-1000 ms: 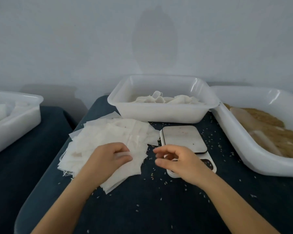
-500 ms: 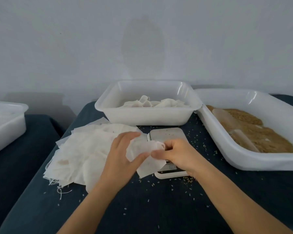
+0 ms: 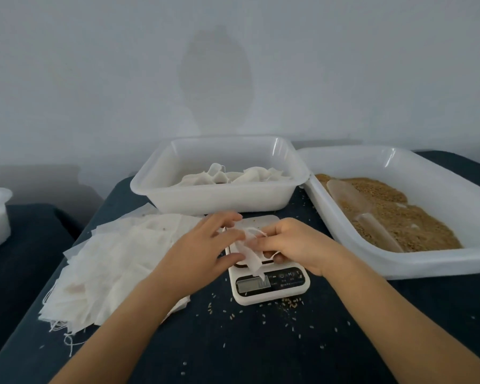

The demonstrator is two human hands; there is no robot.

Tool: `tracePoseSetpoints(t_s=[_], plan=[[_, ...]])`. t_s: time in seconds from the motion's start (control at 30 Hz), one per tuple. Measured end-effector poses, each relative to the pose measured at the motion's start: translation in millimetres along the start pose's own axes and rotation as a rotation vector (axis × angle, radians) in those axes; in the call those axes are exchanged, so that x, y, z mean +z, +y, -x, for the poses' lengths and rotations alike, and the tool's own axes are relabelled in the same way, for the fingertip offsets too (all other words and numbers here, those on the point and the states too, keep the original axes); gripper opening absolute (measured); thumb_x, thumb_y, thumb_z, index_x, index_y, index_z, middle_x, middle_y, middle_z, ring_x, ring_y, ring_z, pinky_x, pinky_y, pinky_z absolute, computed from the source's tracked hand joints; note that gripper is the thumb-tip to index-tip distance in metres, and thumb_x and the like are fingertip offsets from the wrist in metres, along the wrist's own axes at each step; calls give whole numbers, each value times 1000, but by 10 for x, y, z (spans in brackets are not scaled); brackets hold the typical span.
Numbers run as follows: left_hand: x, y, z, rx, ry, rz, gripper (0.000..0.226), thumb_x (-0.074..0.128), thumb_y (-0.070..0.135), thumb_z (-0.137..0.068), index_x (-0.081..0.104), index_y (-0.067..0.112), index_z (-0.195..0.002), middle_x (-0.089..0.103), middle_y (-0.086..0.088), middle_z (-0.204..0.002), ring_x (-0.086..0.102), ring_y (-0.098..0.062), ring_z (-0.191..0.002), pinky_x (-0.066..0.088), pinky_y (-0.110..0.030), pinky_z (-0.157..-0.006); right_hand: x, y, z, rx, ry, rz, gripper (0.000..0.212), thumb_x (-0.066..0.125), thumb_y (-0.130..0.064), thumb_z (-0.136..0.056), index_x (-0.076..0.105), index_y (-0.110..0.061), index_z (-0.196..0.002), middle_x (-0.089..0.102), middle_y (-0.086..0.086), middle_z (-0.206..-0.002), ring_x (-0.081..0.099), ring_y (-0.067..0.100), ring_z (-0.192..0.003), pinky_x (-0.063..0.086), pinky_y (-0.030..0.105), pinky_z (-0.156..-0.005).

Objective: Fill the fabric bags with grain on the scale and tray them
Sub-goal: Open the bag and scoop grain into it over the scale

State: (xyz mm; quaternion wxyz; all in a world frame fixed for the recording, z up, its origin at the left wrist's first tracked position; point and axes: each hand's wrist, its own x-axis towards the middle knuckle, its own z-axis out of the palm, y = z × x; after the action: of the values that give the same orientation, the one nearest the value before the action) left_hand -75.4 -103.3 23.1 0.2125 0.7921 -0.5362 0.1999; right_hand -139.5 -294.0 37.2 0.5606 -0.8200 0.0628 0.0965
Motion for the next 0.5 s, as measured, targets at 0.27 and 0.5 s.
tracePoseSetpoints(t_s=[0.27,0.5], plan=[[-57,-1,-149,76,-8,-18,10,75,16,-76,70,9,-80,62,-10,-109,64,-20,-87,55,-30,-70,-46,-92,-63,-4,76,-74,11,68,-24,-87,71,-24,-76,58,-9,-56,51,0,-50,44,17,-54],[80,-36,-135,-265,61,284,23,75,32,-73,55,22,-75,43,18,-108,52,-2,-91,45,-11,-81,27,-143,-161,13,171,-233,3,63,-11,-91,64,-9,-89,71,1,-69,71,14,-65,54,19,-57]])
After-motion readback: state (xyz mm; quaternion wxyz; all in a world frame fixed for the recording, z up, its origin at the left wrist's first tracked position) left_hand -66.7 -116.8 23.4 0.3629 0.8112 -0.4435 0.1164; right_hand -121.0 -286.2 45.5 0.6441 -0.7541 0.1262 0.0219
